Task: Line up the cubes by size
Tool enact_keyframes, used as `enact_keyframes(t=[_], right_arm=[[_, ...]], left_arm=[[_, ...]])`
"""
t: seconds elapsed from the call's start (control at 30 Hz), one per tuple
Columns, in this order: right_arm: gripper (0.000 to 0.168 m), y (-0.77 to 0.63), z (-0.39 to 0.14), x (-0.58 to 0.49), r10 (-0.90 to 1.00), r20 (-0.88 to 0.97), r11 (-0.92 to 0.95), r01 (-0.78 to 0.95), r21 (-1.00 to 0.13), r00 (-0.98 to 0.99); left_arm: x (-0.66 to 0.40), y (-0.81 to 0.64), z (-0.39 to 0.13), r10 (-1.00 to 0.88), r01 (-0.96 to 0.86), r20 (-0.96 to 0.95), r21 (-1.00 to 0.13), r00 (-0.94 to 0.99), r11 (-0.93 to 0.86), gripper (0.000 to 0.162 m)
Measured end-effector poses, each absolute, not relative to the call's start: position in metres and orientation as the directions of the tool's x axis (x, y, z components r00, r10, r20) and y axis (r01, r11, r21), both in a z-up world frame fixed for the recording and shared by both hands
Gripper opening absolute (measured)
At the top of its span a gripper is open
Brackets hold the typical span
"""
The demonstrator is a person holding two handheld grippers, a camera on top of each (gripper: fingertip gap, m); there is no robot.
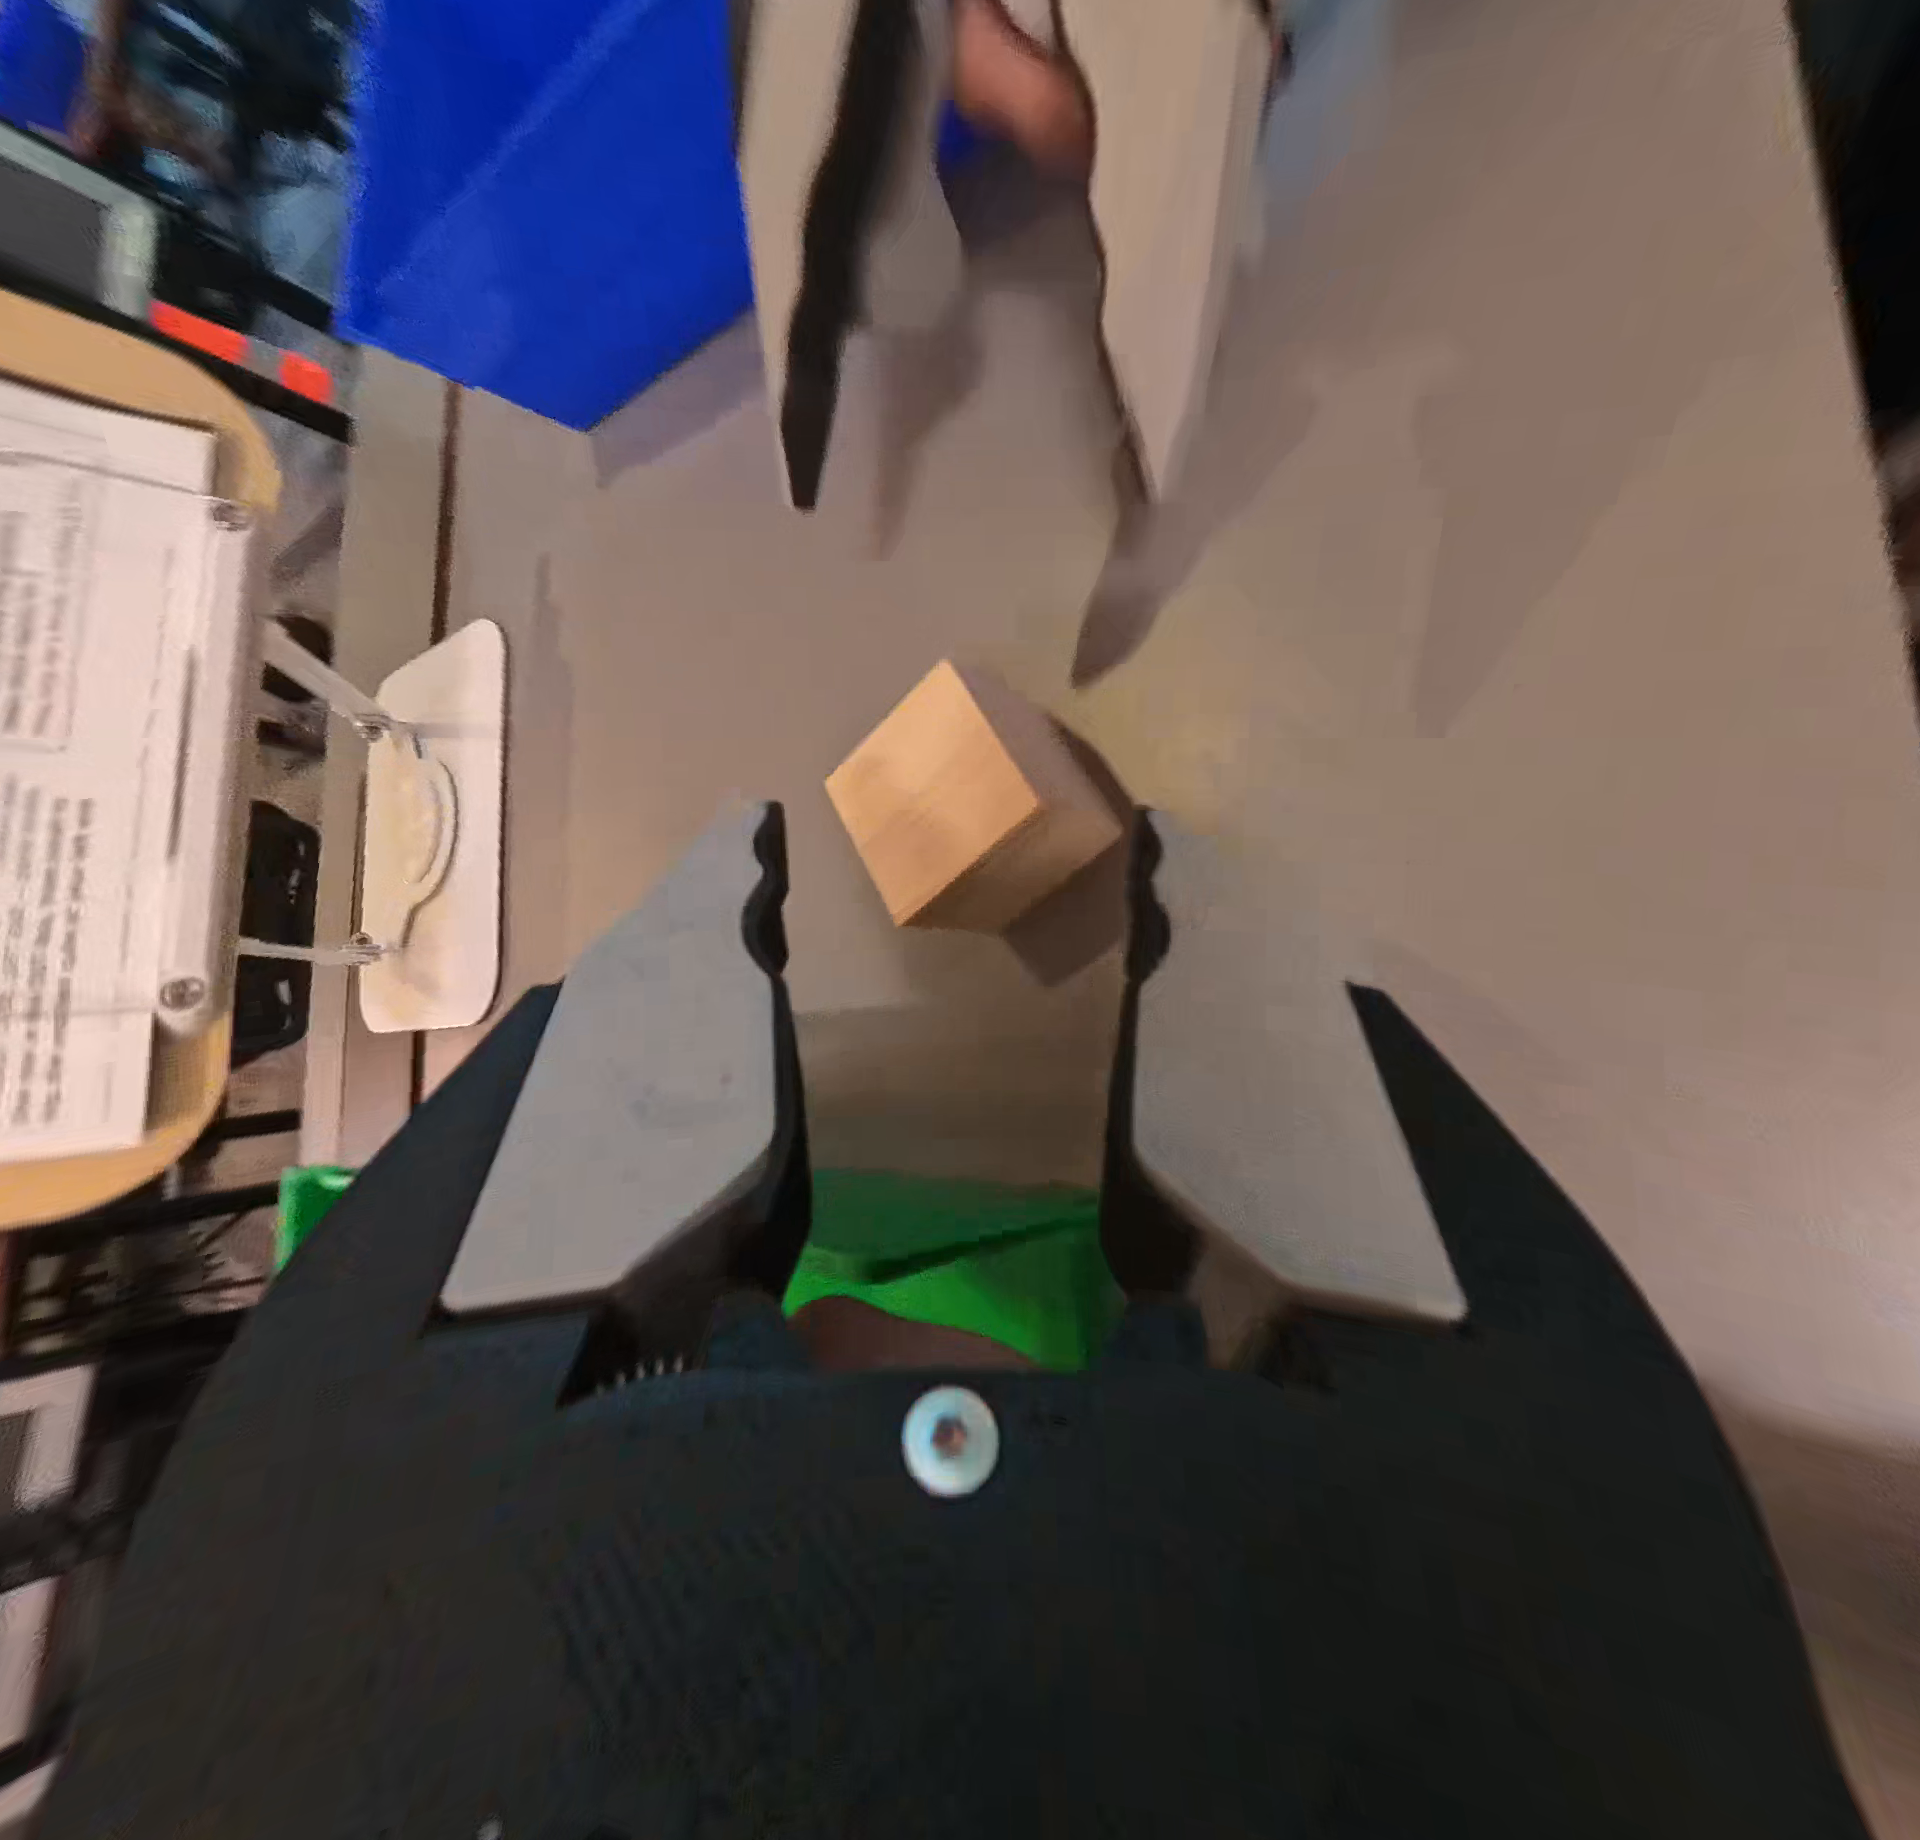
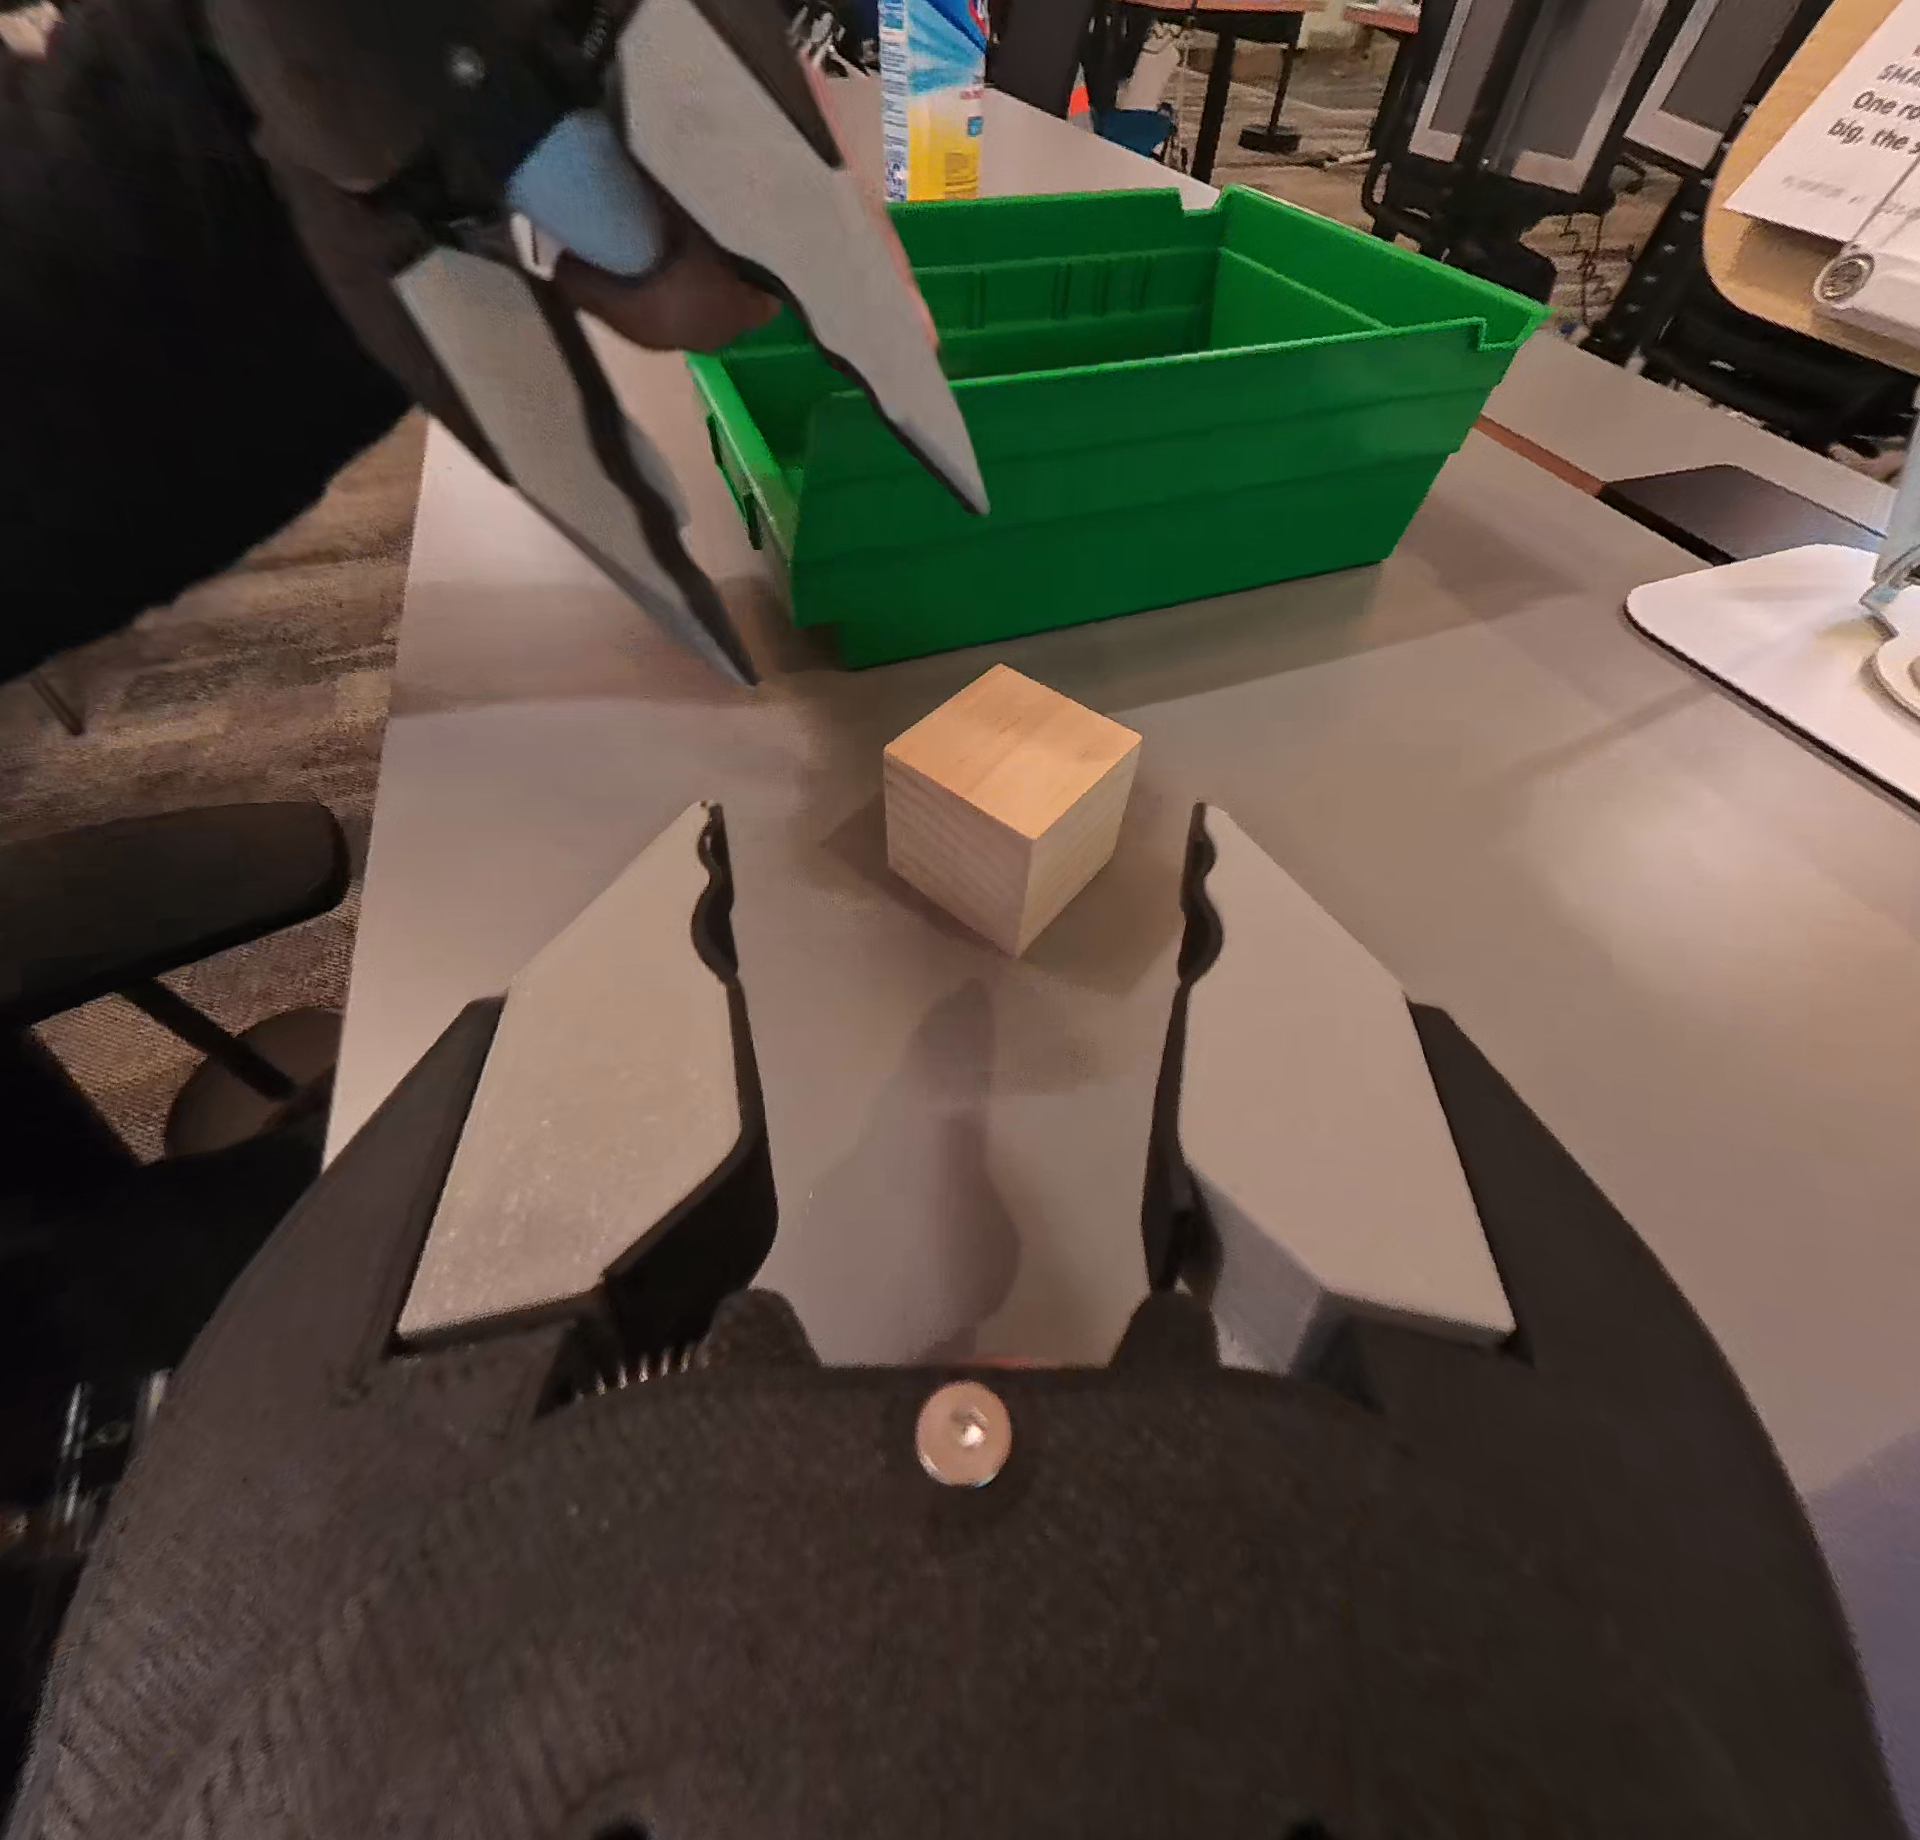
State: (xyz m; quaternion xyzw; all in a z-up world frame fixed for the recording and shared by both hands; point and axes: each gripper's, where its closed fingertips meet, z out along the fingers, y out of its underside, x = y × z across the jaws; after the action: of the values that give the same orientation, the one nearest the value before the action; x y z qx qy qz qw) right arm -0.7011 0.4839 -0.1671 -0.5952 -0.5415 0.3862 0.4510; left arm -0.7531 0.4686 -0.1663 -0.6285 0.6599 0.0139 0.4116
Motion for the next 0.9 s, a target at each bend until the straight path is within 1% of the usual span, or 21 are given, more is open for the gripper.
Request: enact_keyframes(t=[0.07, 0.1, 0.13, 0.27, 0.33, 0.4, 0.43, 0.53, 0.57, 0.63, 0.73, 0.8, 0.9], right_arm=[[0.085, 0.484, -0.164, -0.695, 0.993, 0.016, -0.017, 0.285, -0.958, 0.116], [0.085, 0.483, -0.162, -0.693, 0.993, 0.01, -0.022, 0.272, -0.962, 0.114], [0.085, 0.482, -0.158, -0.691, 0.994, 0.002, -0.027, 0.257, -0.966, 0.11], [0.084, 0.476, -0.151, -0.686, 0.995, -0.054, -0.071, 0.214, -0.974, 0.083], [0.084, 0.472, -0.148, -0.684, 0.995, -0.081, -0.091, 0.2, -0.975, 0.058], [0.084, 0.47, -0.148, -0.683, 0.994, -0.101, -0.107, 0.198, -0.974, 0.041], [0.084, 0.47, -0.147, -0.682, 0.993, -0.111, -0.116, 0.198, -0.973, 0.034], [0.084, 0.467, -0.145, -0.681, 0.99, -0.14, -0.139, 0.183, -0.973, 0.01], [0.084, 0.465, -0.144, -0.681, 0.989, -0.146, -0.144, 0.183, -0.973, 0.002], [0.084, 0.463, -0.144, -0.681, 0.988, -0.155, -0.15, 0.186, -0.971, -0.01], [0.083, 0.461, -0.146, -0.683, 0.987, -0.16, -0.153, 0.193, -0.969, -0.018], [0.083, 0.461, -0.147, -0.683, 0.987, -0.161, -0.155, 0.199, -0.968, -0.016], [0.082, 0.462, -0.146, -0.682, 0.985, -0.172, -0.166, 0.192, -0.967, -0.017]], left_arm=[[-0.757, 0.477, -0.173, -0.856, -0.904, -0.516, -0.382, 0.037, 0.191, 0.066], [-0.756, 0.481, -0.172, -0.872, -0.913, -0.489, -0.361, 0.009, 0.192, 0.069], [-0.754, 0.487, -0.171, -0.881, -0.914, -0.473, -0.352, -0.014, 0.204, 0.069], [-0.745, 0.504, -0.179, -0.915, -0.921, -0.392, -0.311, -0.099, 0.233, 0.057], [-0.74, 0.504, -0.193, -0.927, -0.927, -0.336, -0.268, -0.165, 0.262, 0.056], [-0.729, 0.502, -0.196, -0.933, -0.911, -0.298, -0.293, -0.201, 0.29, 0.055], [-0.73, 0.502, -0.197, -0.937, -0.914, -0.275, -0.283, -0.214, 0.292, 0.055], [-0.737, 0.503, -0.199, -0.941, -0.93, -0.23, -0.218, -0.247, 0.297, 0.054], [-0.74, 0.502, -0.2, -0.939, -0.934, -0.219, -0.185, -0.265, 0.306, 0.056], [-0.747, 0.497, -0.201, -0.933, -0.937, -0.183, -0.108, -0.309, 0.332, 0.076], [-0.75, 0.496, -0.202, -0.921, -0.929, -0.162, -0.052, -0.354, 0.367, 0.084], [-0.755, 0.503, -0.208, -0.907, -0.919, -0.158, 0.003, -0.39, 0.394, 0.084], [-0.761, 0.512, -0.222, -0.88, -0.893, -0.152, 0.077, -0.451, 0.444, 0.078]])
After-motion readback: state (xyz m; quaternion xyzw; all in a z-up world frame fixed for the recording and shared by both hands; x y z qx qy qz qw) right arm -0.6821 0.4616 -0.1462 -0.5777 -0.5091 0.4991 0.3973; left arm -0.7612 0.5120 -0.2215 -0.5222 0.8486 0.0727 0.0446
